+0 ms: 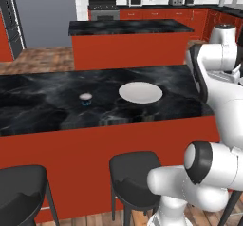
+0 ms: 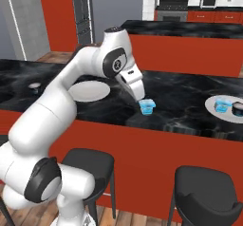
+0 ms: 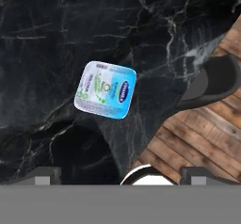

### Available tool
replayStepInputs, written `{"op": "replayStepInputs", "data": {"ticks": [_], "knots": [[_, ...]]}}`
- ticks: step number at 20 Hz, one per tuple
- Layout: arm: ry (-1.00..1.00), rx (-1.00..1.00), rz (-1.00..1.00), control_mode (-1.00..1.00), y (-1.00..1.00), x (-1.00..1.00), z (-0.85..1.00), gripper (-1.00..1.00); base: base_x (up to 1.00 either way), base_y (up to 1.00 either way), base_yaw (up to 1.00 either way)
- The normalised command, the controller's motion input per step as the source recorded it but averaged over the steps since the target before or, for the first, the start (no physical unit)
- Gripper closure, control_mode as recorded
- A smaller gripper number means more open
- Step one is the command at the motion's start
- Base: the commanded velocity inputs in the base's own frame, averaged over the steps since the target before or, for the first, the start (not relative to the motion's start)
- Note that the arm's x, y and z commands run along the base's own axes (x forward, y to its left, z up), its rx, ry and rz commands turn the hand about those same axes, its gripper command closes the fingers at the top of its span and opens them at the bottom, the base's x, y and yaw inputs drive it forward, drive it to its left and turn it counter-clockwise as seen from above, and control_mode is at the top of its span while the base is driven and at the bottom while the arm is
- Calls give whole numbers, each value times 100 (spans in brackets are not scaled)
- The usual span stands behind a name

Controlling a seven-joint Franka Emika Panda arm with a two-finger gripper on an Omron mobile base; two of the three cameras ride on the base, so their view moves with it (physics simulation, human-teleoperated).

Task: Place two yogurt containers on each plate.

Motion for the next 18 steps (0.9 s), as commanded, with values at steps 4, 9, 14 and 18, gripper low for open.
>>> {"op": "replayStepInputs", "data": {"ticks": [4, 9, 14, 18], "knots": [[0, 3, 0, -100, -32, 2, -32, -100, 0, 0, 0], [0, 0, 0, -100, -12, 18, -26, -100, 0, 0, 0], [-1, 0, 0, -100, -6, 30, -22, -100, 0, 0, 0], [0, 0, 0, -100, -14, 37, -16, -100, 0, 0, 0]]}}
